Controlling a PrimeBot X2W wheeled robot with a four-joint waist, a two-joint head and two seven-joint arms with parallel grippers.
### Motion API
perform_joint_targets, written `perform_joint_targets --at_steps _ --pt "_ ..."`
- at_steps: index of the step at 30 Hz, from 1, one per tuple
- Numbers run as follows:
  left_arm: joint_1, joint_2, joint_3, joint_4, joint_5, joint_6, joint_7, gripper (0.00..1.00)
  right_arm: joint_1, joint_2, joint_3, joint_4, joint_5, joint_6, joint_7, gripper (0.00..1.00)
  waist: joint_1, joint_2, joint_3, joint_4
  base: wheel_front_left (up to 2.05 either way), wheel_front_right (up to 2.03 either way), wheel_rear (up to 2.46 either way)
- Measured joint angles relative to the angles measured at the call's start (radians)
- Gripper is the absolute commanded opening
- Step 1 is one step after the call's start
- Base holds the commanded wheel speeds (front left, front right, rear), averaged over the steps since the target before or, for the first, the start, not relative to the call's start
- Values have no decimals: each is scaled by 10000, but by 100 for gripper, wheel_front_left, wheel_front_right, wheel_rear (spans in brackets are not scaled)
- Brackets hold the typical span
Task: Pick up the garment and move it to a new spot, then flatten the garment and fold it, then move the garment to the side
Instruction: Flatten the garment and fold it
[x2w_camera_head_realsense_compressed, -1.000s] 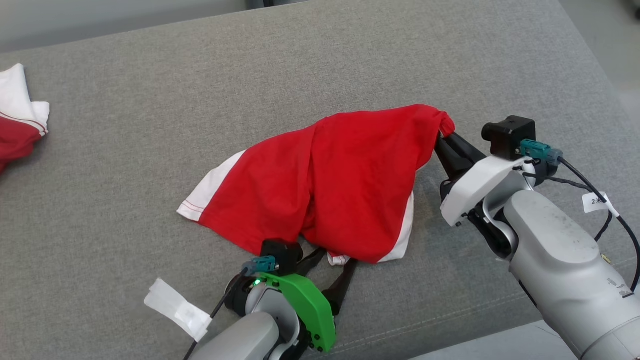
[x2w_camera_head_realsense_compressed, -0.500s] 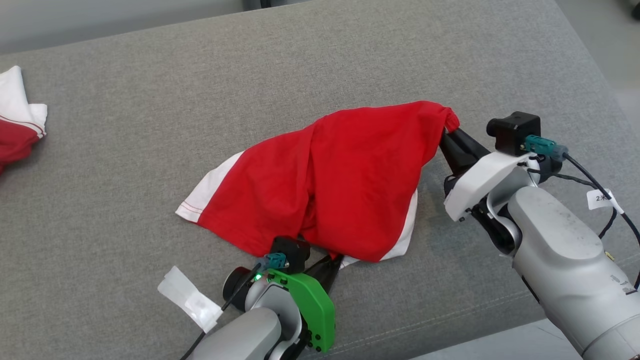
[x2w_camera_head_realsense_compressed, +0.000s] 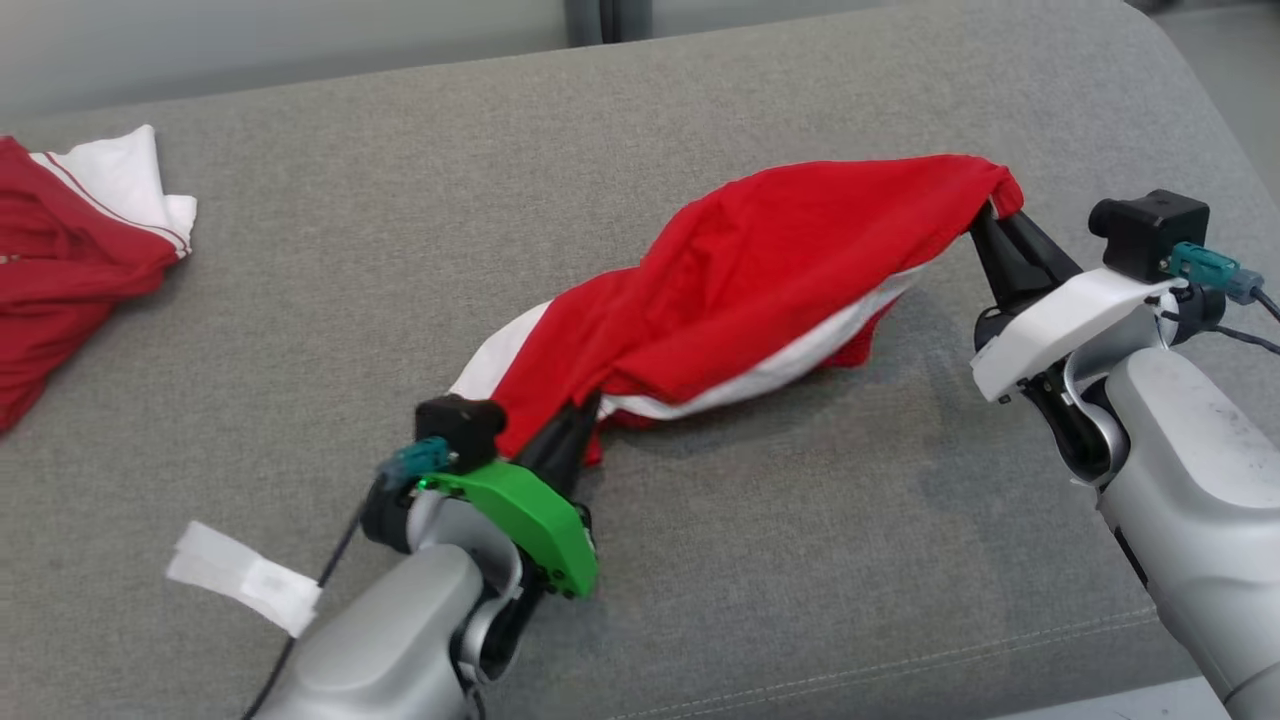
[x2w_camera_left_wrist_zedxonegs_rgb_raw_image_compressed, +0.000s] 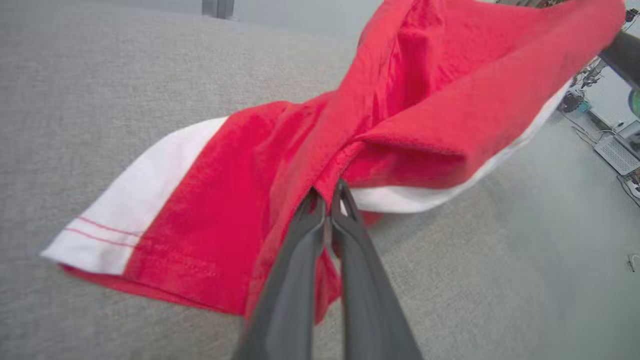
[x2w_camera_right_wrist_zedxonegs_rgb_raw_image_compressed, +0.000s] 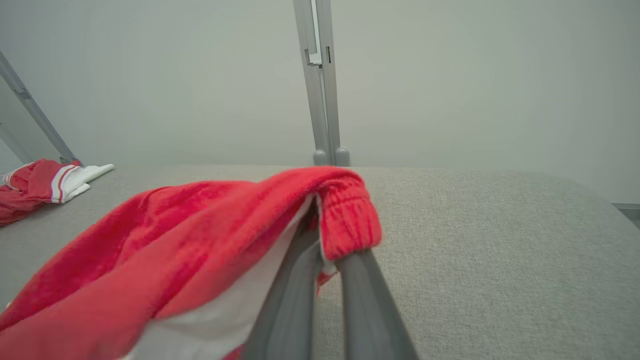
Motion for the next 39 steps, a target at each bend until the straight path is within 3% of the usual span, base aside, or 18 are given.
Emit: perform_joint_targets --at_steps 9,14,20,26,29,34,37,39 --pt "55 840 1850 -1553 -295 90 -6 0 656 -153 -389 -1189 -36 0 0 0 0 0 -778 423 0 0 0" --pt "111 1218 3599 -3275 169 213 4 0 974 -144 -570 -2211 -341 -13 -2 0 0 0 -1238 465 0 0 0" --pt "493 1488 5041 -5302 934 257 2 0 1239 -159 -905 -3620 -499 -86 -27 0 0 0 -1660 350 0 0 0" --pt "841 1908 5407 -6393 1379 347 -12 0 1493 -247 -1066 -4637 -441 -88 -29 0 0 0 -1856 202 0 0 0" --pt "1205 2314 5304 -5891 982 430 167 0 1566 -232 -190 -4347 -238 -73 573 0 0 0 -1726 190 0 0 0" --pt "523 2784 5540 -4195 734 435 1243 0 -195 -159 428 -3191 -468 15 1707 0 0 1 -1386 232 0 0 0" --pt "-822 2638 6071 -3758 648 435 1381 0 -2378 -63 -276 -3093 -941 -27 1592 0 0 0 -1188 319 0 0 0" --pt "-2028 2316 6669 -4013 644 426 1068 0 -3733 128 -940 -3427 -1026 -286 1103 0 0 0 -1074 411 0 0 0"
